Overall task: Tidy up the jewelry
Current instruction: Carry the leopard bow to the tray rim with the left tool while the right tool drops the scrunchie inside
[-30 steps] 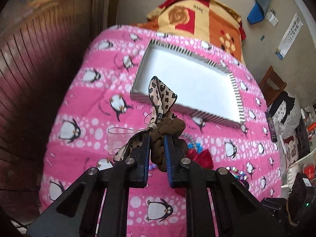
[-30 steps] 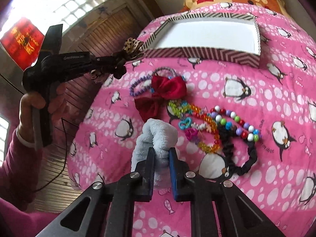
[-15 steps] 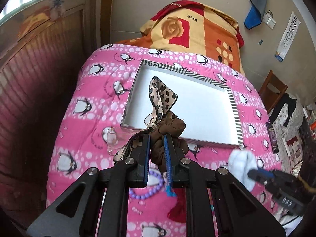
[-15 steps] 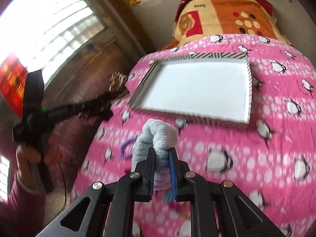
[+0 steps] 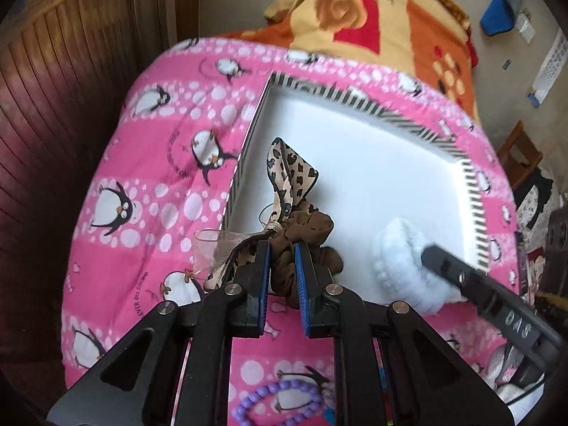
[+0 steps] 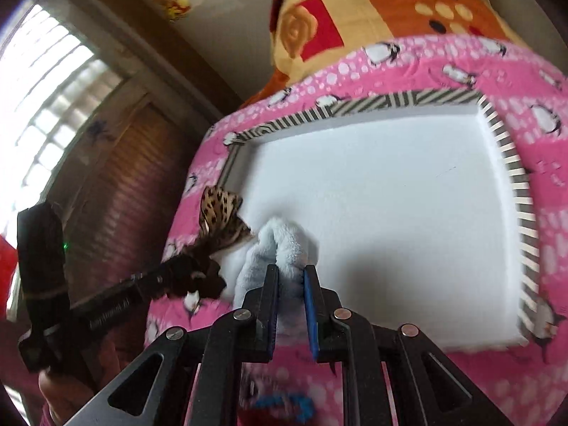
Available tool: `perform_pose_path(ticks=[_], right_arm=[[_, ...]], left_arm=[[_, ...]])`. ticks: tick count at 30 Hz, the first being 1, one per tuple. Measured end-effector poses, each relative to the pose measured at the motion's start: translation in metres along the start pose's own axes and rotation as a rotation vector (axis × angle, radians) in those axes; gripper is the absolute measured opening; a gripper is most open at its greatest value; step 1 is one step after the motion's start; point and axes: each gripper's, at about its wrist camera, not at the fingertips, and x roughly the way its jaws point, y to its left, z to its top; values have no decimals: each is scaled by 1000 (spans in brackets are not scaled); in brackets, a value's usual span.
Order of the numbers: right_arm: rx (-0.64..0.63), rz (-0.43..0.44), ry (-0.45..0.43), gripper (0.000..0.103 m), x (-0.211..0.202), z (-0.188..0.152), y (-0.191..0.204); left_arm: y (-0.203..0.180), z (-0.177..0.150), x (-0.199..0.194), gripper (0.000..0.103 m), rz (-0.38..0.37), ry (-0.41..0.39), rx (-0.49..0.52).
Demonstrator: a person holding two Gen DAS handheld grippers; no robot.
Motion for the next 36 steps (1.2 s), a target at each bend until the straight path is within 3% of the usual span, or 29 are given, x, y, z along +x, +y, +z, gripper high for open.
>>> perform_pose_path(ticks=[3, 12, 16, 22, 26, 30, 36], right_arm=[[38, 8, 3, 13, 19, 5, -5], [84, 6, 35, 13, 38, 13, -21], [128, 3, 30, 26, 34, 16, -37], [121, -43, 22, 27, 13, 7, -62], [98, -99, 68, 27, 6, -3, -75], [29, -145, 175, 27, 0, -14, -72], [-27, -137, 270, 27, -13, -42, -66]], left_arm=[[3, -7, 11, 13, 14, 40, 6], [-2, -25, 6, 14, -14, 60, 59], [-3, -26, 6, 14, -49, 90, 54], [-3, -33, 2, 14, -53, 98, 64], [-5, -38, -1, 14, -49, 117, 63], [-10, -48, -6, 14, -36, 132, 91], [-10, -72, -20, 14, -34, 148, 96]])
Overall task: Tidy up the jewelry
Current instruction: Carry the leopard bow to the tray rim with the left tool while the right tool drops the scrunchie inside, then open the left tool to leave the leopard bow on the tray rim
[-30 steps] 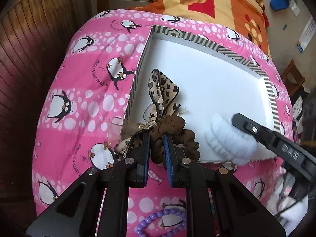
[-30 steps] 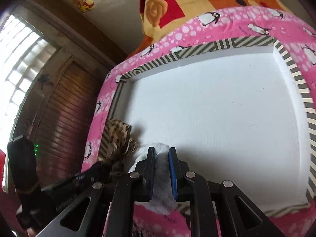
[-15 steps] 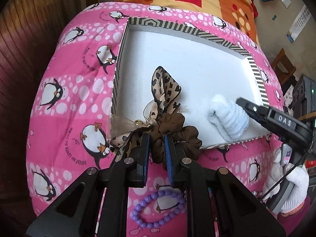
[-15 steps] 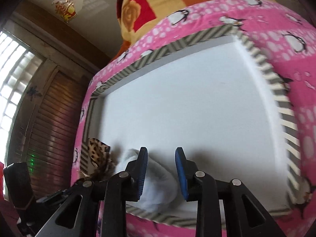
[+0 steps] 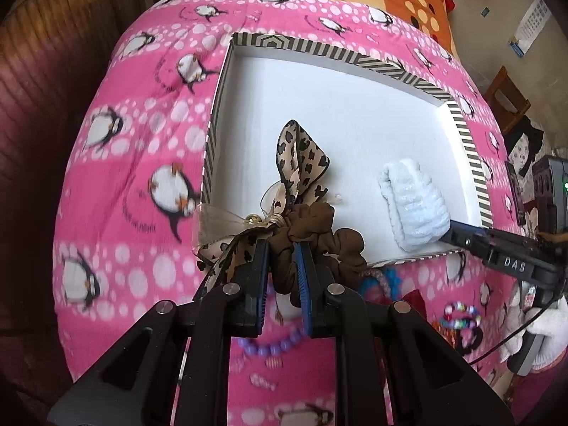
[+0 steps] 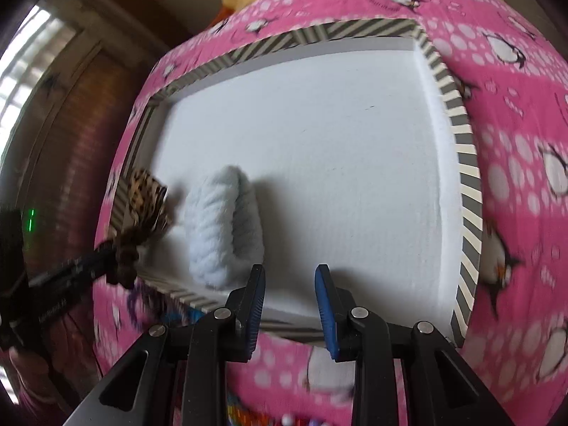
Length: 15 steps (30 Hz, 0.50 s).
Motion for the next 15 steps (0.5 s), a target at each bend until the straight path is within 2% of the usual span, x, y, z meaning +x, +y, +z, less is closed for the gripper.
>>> perform_pose_path(ticks=[7, 9, 11, 12, 14, 15], right_arm=[[-15, 12, -4, 28, -10, -32, 3], [-6, 17, -43, 28, -17, -34, 3], [1, 31, -101, 28, -31, -38, 5], [-6, 31, -137, 29, -41, -39, 7], [-27, 31, -184, 45, -53, -40, 14], [-41, 39, -202, 46, -60, -44, 17]], left_arm=[[-8, -18, -6, 15, 10, -10, -7], [-8, -21, -10, 22, 9, -24, -22], [-9, -25, -15, 40, 12, -35, -38], [-9, -26, -18, 46, 16, -42, -44], [-12, -30, -25, 50, 22, -61, -55], [-13, -33, -28, 51, 29, -69, -54]])
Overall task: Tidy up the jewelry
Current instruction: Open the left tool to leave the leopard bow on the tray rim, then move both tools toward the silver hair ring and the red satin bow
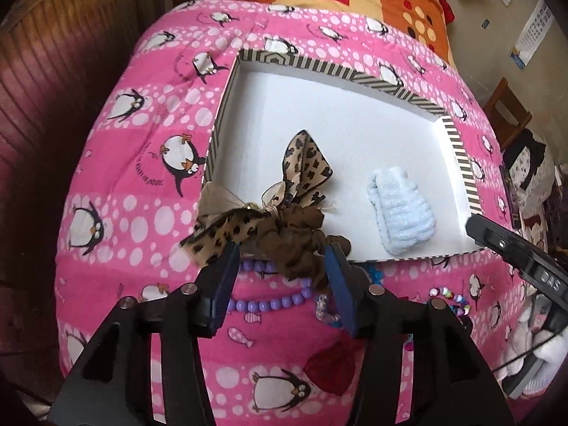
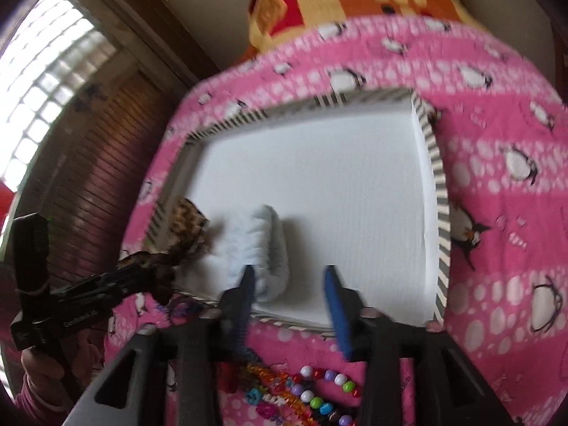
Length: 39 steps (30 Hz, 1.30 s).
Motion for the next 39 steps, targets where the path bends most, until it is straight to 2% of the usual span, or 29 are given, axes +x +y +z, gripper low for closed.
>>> perform_pose_path(ticks=[2, 13, 22, 39], right_arm=[[-32, 4, -18, 46, -9, -3, 11], [-189, -31, -93, 46, -44, -44, 35], [-210, -48, -78, 46, -54, -70, 31], [-212, -89, -59, 46, -66, -100, 23]], left_arm=[[-4, -6, -8, 56, 25, -22, 6], [-20, -36, -40, 56, 89, -110, -9], [-29, -65, -48, 56, 151, -134, -12], [-48, -93, -48, 56, 161, -124, -13]])
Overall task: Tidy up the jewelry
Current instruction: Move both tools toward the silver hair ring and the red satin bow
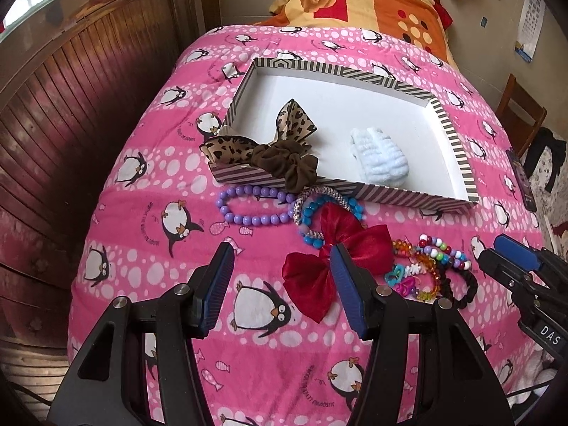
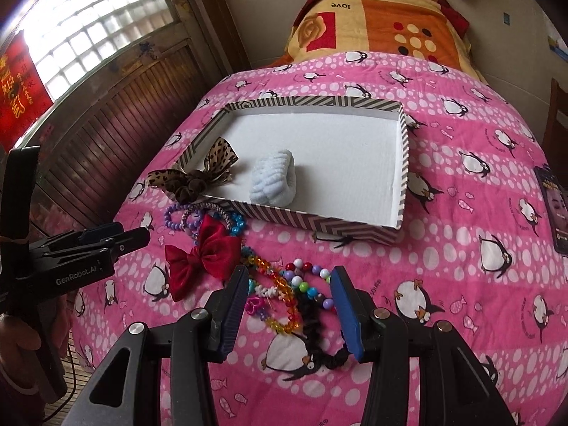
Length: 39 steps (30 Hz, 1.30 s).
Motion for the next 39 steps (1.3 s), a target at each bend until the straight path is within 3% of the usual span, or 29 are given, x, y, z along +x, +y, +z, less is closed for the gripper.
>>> perform_pose_path(ticks=[30, 39], right_arm=[[50, -49, 50, 46, 7, -17, -19], [77, -68, 80, 46, 11, -25, -34]], left_arm=[[3, -8, 15, 56, 5, 51, -6], [28, -10, 25, 56, -136, 109, -70]])
